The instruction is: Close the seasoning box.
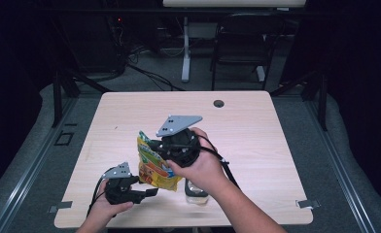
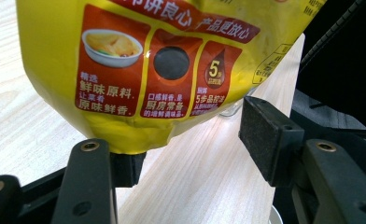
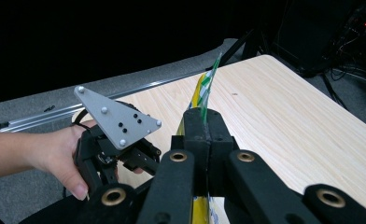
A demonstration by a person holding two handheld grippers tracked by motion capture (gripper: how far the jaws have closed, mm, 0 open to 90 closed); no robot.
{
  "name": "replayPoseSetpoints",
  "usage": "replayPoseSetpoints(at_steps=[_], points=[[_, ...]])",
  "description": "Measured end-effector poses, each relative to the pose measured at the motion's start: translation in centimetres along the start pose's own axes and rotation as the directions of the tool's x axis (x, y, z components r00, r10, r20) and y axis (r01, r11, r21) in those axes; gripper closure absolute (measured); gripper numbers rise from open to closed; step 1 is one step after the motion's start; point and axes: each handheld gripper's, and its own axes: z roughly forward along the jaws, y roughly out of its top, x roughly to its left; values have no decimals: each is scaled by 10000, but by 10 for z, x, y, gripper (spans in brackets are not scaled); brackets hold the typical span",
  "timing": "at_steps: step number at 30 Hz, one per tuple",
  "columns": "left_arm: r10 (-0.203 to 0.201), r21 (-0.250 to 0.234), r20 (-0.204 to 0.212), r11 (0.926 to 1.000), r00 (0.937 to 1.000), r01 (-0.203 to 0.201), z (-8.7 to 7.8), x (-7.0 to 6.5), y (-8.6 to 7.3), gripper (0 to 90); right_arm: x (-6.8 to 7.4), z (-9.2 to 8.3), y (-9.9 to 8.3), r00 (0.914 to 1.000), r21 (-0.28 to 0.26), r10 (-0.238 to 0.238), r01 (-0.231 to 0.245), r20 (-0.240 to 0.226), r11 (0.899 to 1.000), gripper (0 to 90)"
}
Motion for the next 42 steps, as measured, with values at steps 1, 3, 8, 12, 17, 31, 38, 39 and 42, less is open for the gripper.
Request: replayPoseSetpoints(at_steps=[1, 3, 8, 12, 17, 31, 38, 39, 42], points=[[-8, 30, -22, 10000, 10000, 8, -1, 0, 0, 437, 0, 0, 0, 10000, 25, -60, 60, 16, 10000, 900], [-91, -97, -49, 9999, 9999, 91, -2, 2, 0, 437, 1, 1, 0, 9999, 14, -132, 132, 59, 9999, 900], [-182, -230, -137, 9996, 9997, 179, -8, 4, 0, 438, 0, 0, -1, 9997, 108, -194, 193, 118, 9998, 900], [-235, -293, -193, 9993, 9995, 230, -11, 6, 1, 437, -1, -1, -1, 9996, 195, -247, 243, 162, 9995, 900], [-238, -346, -229, 9991, 9995, 230, -14, 8, 1, 438, -3, -1, -4, 9994, 272, -266, 259, 237, 9993, 900], [-547, -838, -482, 9952, 9973, 506, -28, 14, 2, 441, -15, -4, -24, 9993, 418, 77, -92, 357, 9991, 900], [-532, -968, -634, 9942, 9966, 470, -33, 16, 2, 449, -20, -4, -37, 9988, 573, 276, -299, 398, 9979, 899], [-543, -952, -696, 9943, 9961, 476, -34, 15, 2, 450, -20, -4, -38, 9987, 593, 294, -318, 409, 9977, 899], [-502, -955, -742, 9945, 9960, 430, -35, 16, 2, 452, -22, -4, -41, 9984, 650, 335, -364, 448, 9972, 898]])
